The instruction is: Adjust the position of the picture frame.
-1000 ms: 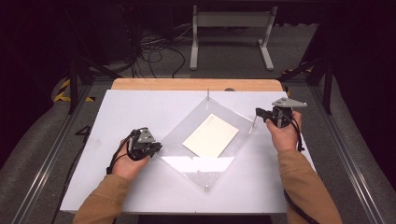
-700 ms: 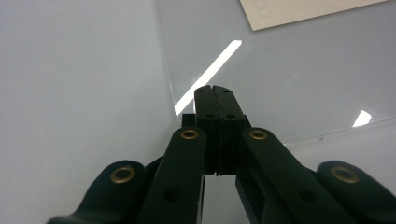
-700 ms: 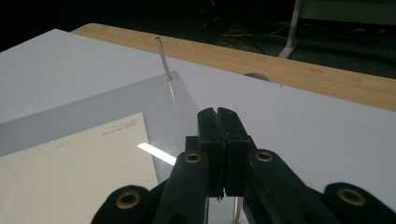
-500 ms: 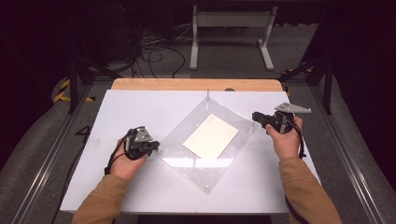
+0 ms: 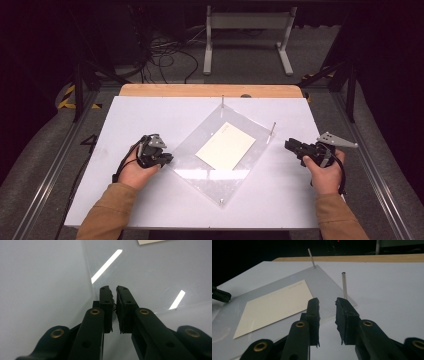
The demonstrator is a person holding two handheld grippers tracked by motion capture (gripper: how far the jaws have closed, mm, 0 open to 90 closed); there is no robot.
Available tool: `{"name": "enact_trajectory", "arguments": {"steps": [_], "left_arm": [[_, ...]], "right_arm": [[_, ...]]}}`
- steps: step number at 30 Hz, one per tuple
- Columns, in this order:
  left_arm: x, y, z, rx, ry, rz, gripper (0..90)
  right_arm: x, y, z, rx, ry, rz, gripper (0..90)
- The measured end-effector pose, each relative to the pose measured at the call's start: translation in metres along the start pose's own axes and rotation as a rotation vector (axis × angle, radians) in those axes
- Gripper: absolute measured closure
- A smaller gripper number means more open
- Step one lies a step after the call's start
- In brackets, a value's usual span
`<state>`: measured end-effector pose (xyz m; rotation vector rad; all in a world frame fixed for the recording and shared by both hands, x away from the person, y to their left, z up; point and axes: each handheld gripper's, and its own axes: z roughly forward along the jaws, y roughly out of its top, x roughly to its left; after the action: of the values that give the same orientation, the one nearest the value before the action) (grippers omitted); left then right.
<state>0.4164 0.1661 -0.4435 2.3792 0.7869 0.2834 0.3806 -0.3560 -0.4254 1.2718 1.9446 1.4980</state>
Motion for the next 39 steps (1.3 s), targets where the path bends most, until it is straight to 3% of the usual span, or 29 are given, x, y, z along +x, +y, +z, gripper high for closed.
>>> {"name": "enact_trajectory", "arguments": {"steps": [6,9,10,15,16,21,28,35,39], "left_arm": [[0.0,0.0,-0.001,-0.002,-0.011,0.034,83.8],[-0.006,-0.001,-0.002,0.006,-0.039,0.047,83.8],[-0.009,-0.001,-0.002,0.008,-0.049,0.069,83.8],[-0.028,-0.002,-0.006,0.034,-0.099,0.125,83.8],[-0.034,-0.001,-0.006,0.049,-0.112,0.155,83.8],[-0.057,0.002,-0.009,0.091,-0.142,0.225,83.8],[-0.088,0.008,-0.008,0.136,-0.218,0.314,83.9],[-0.11,0.012,-0.002,0.109,-0.323,0.345,83.8],[-0.113,0.01,0.0,0.081,-0.36,0.339,83.7]], "right_arm": [[0.003,-0.001,-0.009,-0.011,0.011,0.01,71.1],[0.009,-0.002,-0.012,-0.002,0.031,0.005,70.2],[0.01,-0.003,-0.013,0.002,0.034,0.004,70.0],[0.018,-0.003,-0.013,0.041,0.05,-0.034,68.5],[0.019,-0.003,-0.013,0.045,0.05,-0.04,68.5],[0.024,-0.002,-0.013,0.06,0.058,-0.057,67.6],[0.021,-0.003,-0.013,0.09,0.047,-0.057,66.5],[0.017,-0.006,-0.007,0.144,0.068,-0.015,64.8],[0.016,-0.006,-0.001,0.154,0.043,-0.019,64.5]]}}
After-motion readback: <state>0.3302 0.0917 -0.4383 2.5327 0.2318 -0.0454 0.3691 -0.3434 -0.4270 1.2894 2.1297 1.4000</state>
